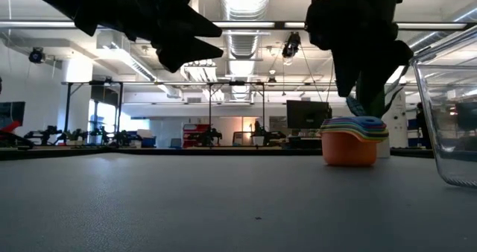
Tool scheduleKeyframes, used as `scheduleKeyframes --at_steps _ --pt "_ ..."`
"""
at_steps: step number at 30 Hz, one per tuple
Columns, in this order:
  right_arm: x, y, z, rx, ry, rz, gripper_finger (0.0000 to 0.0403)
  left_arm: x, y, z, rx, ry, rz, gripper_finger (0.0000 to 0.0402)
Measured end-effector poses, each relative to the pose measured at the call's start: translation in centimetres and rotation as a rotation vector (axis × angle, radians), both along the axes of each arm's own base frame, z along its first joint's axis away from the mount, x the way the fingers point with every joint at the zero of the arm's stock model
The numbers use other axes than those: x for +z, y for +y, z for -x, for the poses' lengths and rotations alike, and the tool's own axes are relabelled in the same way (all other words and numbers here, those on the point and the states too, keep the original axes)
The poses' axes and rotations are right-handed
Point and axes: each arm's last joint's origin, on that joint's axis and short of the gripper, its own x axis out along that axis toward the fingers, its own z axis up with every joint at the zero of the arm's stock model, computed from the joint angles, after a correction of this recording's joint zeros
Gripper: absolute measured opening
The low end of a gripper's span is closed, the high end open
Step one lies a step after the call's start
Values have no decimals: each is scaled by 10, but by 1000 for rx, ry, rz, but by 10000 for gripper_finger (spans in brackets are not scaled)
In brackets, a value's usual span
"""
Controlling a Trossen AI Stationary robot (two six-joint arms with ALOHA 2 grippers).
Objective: Nest measuring cups in basket
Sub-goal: Put the stacked measuring cups into the bin
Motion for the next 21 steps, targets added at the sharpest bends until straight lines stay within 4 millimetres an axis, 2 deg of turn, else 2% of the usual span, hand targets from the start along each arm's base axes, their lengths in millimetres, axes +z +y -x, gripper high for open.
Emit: scheduleKeyframes --at_steps 5,10,15,21 --pt "12 -1 4 -9 46 24 322 0 0 0 -1 1 -3 231" --pt "21 -4 9 -122 59 54 365 0 0 0 0 1 0 231" --pt "19 -4 9 -205 65 38 370 0 0 0 2 1 7 231" --pt "19 -4 8 -209 63 40 370 0 0 0 1 4 7 231"
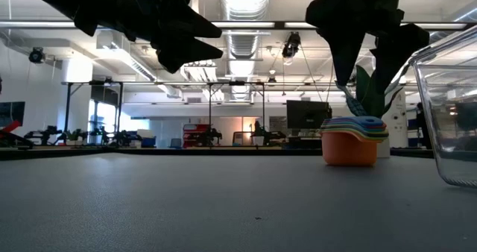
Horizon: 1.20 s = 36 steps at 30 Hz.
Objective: Nest measuring cups in basket
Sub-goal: Put the stacked measuring cups into the bin
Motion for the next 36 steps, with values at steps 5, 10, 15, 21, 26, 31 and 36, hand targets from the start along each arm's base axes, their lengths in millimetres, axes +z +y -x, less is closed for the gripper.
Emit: scheduleKeyframes --at_steps 5,10,15,21,26,31,36 --pt "-4 0 -2 -13 7 17 370 0 0 0 0 1 0 231" --pt "-16 1 -8 -49 49 30 370 0 0 0 0 2 0 231" --pt "-33 1 -18 -76 102 39 370 -1 0 0 0 7 0 231" --pt "-48 -5 -27 -82 148 26 370 -2 0 1 0 18 -1 231" --pt "-57 -12 -32 -83 169 15 370 -2 0 1 0 27 -1 231" --pt "-58 -20 -35 -96 131 8 370 -3 0 1 -1 29 -1 231" --pt "-60 -26 -35 -111 137 9 363 -3 0 1 -1 35 -2 231"
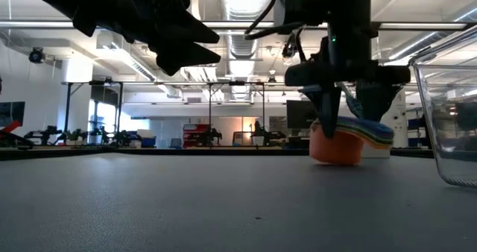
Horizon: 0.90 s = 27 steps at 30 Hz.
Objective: Nest measuring cups in basket
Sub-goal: Put the stacked measuring cups into the bin
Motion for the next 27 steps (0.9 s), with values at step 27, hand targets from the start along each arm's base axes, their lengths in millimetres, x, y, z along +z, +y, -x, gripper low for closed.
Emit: scheduleKeyframes --at_steps 27 --pt "-6 2 19 127 7 -6 363 -2 0 1 -1 26 -2 231"
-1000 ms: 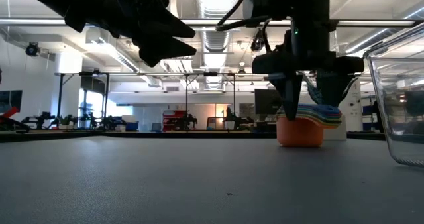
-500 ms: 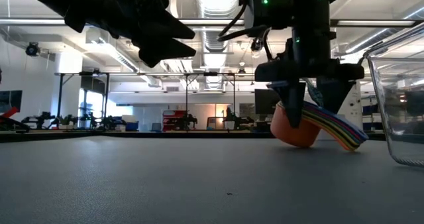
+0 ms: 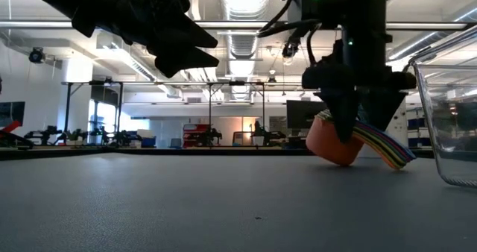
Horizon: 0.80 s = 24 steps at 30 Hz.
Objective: Nest measuring cups in basket
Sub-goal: Put the stacked measuring cups into the bin
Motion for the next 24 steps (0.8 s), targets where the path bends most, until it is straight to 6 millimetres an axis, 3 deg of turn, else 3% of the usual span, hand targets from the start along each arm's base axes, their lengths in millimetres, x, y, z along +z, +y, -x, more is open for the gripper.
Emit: scheduleKeyframes --at_steps 9,15,24 --pt "-39 14 10 118 -101 5 363 0 0 0 0 2 0 231" --pt "-47 16 14 135 -131 44 360 0 0 0 0 2 0 231" --pt "-44 24 13 178 -156 164 271 0 0 0 1 2 0 231"
